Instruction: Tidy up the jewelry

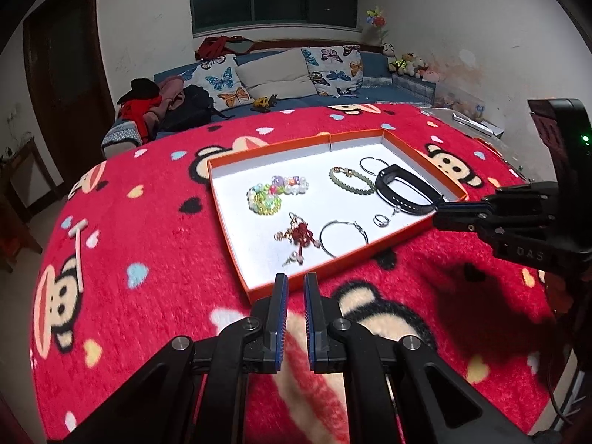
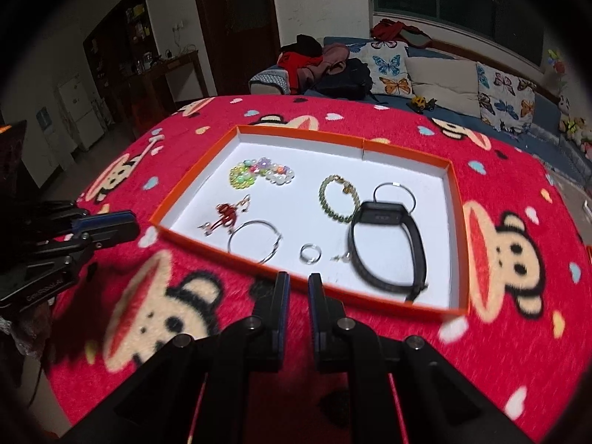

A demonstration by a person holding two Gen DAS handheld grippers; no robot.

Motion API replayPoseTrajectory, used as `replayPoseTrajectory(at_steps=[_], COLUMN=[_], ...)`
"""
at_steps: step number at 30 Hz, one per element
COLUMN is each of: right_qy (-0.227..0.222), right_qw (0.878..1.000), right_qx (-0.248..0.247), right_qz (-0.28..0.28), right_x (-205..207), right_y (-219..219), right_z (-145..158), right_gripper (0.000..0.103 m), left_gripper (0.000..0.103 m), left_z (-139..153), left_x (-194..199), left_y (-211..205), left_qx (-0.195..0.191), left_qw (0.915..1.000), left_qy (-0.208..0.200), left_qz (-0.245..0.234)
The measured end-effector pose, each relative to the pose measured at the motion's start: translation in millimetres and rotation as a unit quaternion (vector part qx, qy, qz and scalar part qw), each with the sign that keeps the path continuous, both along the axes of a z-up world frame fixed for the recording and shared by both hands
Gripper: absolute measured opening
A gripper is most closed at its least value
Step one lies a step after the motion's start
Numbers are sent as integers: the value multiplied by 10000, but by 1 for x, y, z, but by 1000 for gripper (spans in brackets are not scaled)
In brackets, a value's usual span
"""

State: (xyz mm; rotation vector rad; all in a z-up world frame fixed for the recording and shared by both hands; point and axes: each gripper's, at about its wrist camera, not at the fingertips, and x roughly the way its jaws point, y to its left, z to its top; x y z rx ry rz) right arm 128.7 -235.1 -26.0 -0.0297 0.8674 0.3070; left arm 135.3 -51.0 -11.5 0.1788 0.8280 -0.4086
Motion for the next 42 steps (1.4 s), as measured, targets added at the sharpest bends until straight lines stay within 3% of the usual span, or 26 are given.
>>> replayPoseTrajectory(at_steps=[11,20,31,42], right_qy=[-53,-149,-429,-402], right_qw=[9998,9989,9976,9964], right_qx=[-46,-35,-191,-23], right_qz=[-198,-452,-512,-740], right_x=[-38,-63,-72,-67], right_y=[11,11,24,19], right_z=[2,-2,2,-9], right_gripper=[12,13,13,14], left_gripper=[10,10,10,10], left_z=[1,2,-2,-13], left_x=[-37,-65,-68,-60], left_y=[8,14,9,8], left_qx=[-39,20,26,1], left_qw=[9994,9977,9962,9957], left_qy=[99,-114,-224,-194], left_qz=[324,674,843,911])
